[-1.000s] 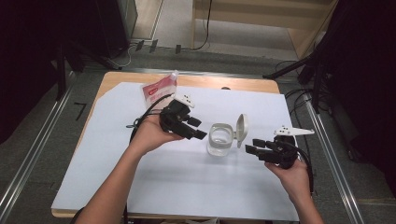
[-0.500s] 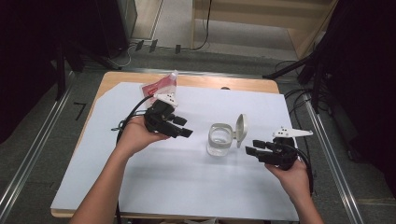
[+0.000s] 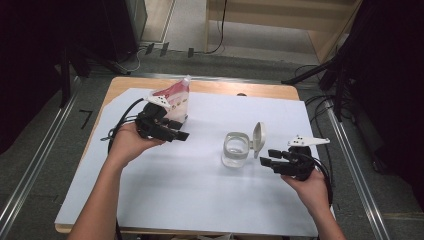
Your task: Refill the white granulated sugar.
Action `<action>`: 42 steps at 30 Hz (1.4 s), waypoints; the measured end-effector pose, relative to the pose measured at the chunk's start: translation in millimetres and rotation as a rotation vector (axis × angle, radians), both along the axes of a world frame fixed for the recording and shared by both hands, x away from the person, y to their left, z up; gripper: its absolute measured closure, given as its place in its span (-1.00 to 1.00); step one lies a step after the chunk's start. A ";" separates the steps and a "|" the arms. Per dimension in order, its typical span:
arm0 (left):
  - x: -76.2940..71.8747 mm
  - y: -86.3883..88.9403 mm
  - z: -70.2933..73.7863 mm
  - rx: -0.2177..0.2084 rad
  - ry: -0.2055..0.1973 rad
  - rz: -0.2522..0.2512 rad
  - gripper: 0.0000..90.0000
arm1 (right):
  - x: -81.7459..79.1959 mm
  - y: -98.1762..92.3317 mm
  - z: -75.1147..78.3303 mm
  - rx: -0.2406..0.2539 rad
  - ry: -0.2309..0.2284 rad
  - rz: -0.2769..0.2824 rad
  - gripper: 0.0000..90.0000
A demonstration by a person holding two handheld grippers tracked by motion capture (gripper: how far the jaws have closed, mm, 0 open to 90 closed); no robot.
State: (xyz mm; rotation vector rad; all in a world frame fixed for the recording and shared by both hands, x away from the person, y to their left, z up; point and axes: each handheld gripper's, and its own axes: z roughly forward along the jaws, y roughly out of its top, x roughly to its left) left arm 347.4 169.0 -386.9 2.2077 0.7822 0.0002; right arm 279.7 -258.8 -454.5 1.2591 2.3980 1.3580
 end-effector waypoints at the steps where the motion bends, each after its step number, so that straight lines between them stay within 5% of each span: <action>1: 0.5 4.4 0.2 0.000 -0.001 0.008 0.01 | 0.0 0.1 -0.2 0.000 -0.002 0.002 0.09; 22: 8.9 79.6 0.6 -0.025 -0.019 0.220 0.00 | 0.2 -0.1 -2.2 -0.009 -0.001 -0.005 0.09; 42: 42.0 72.2 -7.7 -0.070 -0.042 0.260 -0.10 | -6.4 -7.0 -4.2 -0.020 0.008 -0.037 0.09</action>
